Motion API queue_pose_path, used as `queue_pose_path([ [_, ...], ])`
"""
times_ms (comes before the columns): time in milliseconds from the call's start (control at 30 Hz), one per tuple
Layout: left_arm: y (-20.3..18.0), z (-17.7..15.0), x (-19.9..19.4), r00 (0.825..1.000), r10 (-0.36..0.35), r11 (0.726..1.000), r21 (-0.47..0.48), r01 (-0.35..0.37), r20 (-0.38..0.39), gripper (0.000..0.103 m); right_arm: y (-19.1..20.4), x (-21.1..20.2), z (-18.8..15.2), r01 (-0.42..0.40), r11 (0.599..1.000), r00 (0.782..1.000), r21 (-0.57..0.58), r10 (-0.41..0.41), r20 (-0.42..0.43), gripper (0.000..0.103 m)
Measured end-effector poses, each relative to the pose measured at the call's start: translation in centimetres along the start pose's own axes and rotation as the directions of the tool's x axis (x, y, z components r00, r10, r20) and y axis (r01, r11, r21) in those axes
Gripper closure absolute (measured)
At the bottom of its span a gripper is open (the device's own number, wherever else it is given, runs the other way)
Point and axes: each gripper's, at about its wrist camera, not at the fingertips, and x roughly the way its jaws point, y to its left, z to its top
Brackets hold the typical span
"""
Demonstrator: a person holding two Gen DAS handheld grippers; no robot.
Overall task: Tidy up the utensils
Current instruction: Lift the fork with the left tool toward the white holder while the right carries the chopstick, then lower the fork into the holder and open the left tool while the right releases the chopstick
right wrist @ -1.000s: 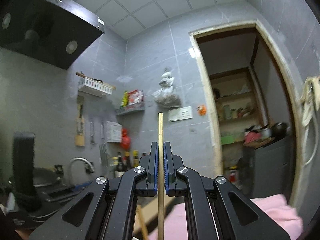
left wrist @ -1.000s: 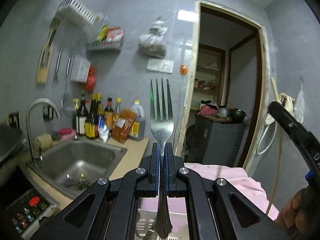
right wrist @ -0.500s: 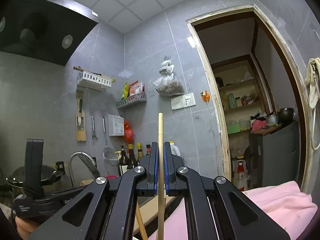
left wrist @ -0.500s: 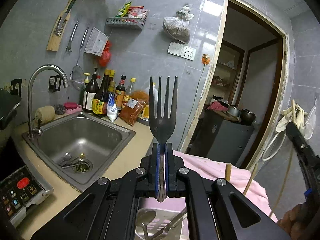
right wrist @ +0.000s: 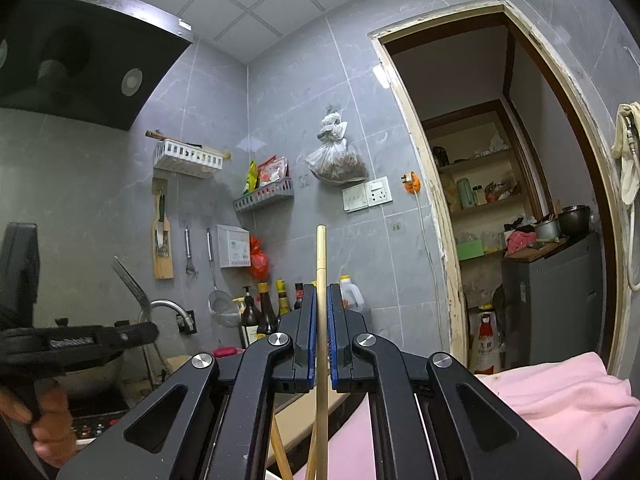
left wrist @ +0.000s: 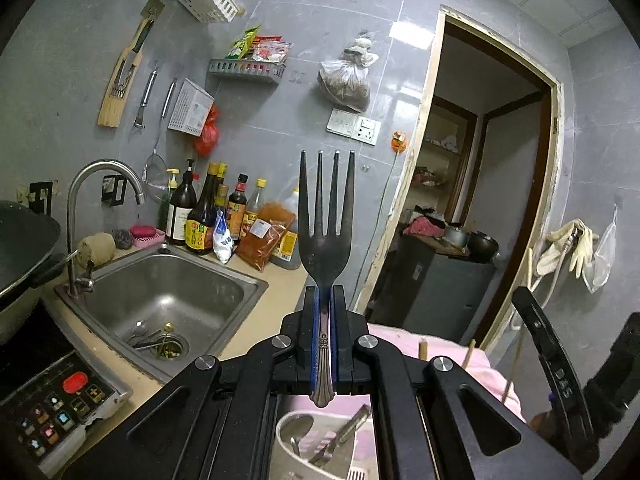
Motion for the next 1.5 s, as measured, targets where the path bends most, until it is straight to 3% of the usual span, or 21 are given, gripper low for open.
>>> queue_pose_path([
  [400,-0.8,-4.2,2.0,0.989,0.018,0.997,0.078,-0.006,-0.147,0.101,1.3,0.1,-1.3,0.009,0.998,1.000,-0.065,-0.009,0.003,0.100],
  [700,-1.4,-7.8,3.7,0.964,0.024,0.992,0.126,0.010,-0.263,0.100,2.3,-0.2,-4.0,0.045,0.988,0.999,-0.147,-0.049,-0.023,0.100],
  [900,-0.8,-9.1,4.0,0.945,-0.010,0.995,0.095,0.044,-0.327,0.099,2.7,-0.4,-5.6,0.061,0.981,0.994,-0.184,-0.077,-0.081,0.099],
  [967,-0.5,-9.1,3.9,0.942,-0.015,0.996,0.083,0.045,-0.335,0.097,2.5,-0.7,-5.8,0.058,0.982,0.992,-0.180,-0.077,-0.104,0.098],
  [1033,-0.2,-8.8,3.5,0.947,-0.034,0.996,0.062,0.057,-0.320,0.086,2.3,-0.9,-5.9,0.051,0.983,0.990,-0.178,-0.073,-0.123,0.096],
  [1133,-0.1,-8.1,2.6,0.959,-0.050,0.997,0.041,0.064,-0.278,0.070,2.0,-1.5,-5.7,0.042,0.985,0.989,-0.167,-0.065,-0.134,0.081],
  [1267,-1.0,-6.9,2.0,0.968,-0.046,0.997,0.056,0.061,-0.247,0.069,1.5,-2.5,-4.8,0.041,0.988,0.989,-0.151,-0.061,-0.133,0.077],
  [1333,-2.0,-6.3,1.4,0.977,-0.037,0.995,0.086,0.056,-0.211,0.063,1.2,-3.2,-4.2,0.049,0.987,0.989,-0.151,-0.069,-0.128,0.065],
  [1400,-3.2,-5.9,0.7,0.985,-0.040,0.992,0.110,0.059,-0.170,0.054,0.6,-4.2,-3.4,0.059,0.988,0.990,-0.141,-0.076,-0.117,0.043],
  [1500,-5.2,-5.5,-0.2,0.993,-0.052,0.990,0.125,0.066,-0.110,0.037,-0.6,-6.0,-2.0,0.087,0.987,0.991,-0.137,-0.100,-0.092,0.027],
])
